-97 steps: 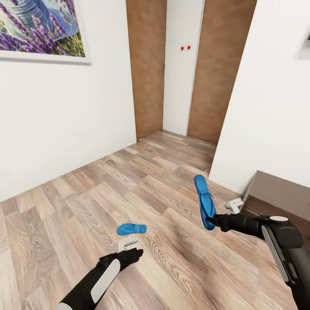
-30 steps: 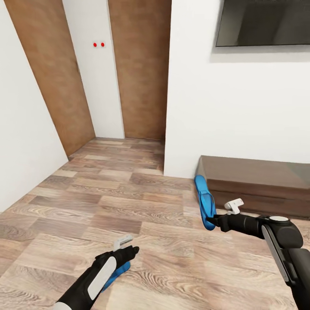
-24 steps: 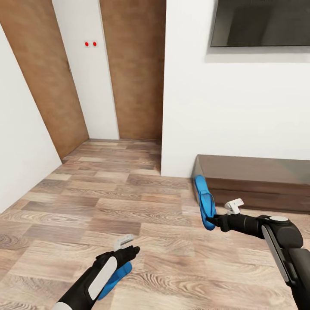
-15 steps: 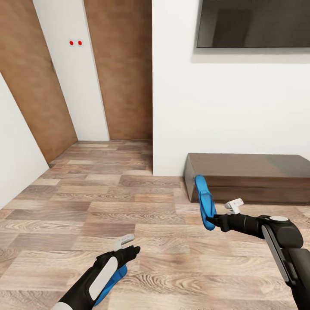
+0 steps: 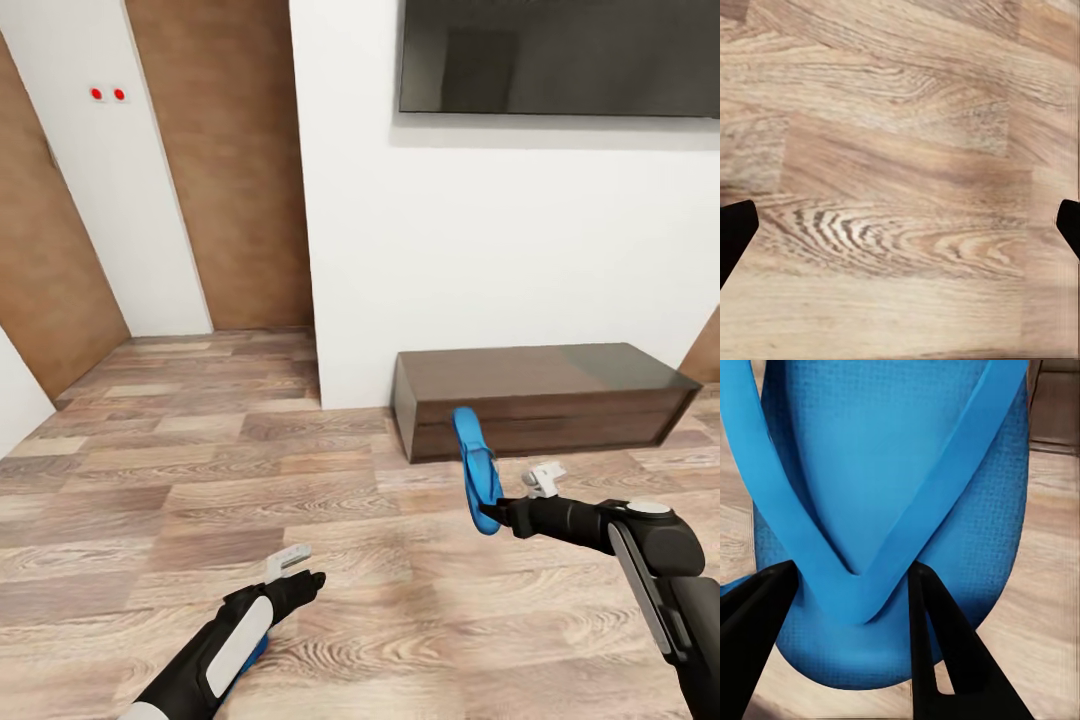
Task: In the bedroom, move the book from the bed onto either nightstand, and place the two sandals side by side next to the bed.
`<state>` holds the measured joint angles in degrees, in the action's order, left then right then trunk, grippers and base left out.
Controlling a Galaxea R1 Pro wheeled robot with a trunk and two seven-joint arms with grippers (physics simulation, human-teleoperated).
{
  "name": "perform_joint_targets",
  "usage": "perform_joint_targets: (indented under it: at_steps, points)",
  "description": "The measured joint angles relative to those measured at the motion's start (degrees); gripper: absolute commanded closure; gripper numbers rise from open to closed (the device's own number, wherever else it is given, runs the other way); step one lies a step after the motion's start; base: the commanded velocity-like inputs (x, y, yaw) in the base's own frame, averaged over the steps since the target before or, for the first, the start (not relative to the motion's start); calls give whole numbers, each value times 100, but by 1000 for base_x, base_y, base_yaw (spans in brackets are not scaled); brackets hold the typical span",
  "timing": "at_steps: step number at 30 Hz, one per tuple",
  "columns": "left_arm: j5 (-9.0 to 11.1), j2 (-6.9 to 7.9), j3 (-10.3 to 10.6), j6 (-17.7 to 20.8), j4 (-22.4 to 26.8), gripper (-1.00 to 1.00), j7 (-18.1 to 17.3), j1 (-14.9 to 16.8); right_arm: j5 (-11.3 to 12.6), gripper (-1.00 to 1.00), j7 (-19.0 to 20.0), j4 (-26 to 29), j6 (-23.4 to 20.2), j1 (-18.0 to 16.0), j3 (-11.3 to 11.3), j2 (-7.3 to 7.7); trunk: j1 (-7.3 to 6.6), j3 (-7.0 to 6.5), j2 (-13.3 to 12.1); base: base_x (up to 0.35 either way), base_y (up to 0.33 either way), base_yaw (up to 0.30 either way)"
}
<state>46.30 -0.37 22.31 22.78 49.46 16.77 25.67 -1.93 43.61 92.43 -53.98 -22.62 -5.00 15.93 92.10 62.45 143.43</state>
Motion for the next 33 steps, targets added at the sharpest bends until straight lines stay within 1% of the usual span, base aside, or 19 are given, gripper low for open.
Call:
perform_joint_targets:
  at_steps: [14,24,28,33]
  points:
    - [20,16,-14,2,0,-100,1,3,1,100,2,-1,0,0,-3,3,0,0,0,0,15,-262]
    - [21,14,-21,10,0,-100,-5,5,7,100,3,-1,9,1,-4,4,0,0,0,0,234,-250]
    - [23,12,-23,13,2,-100,-6,3,7,100,4,-2,11,0,-9,6,0,0,0,0,240,-100]
    - [25,9,-17,4,1,-100,-3,2,7,100,3,-1,13,0,-11,4,0,0,0,0,103,-34]
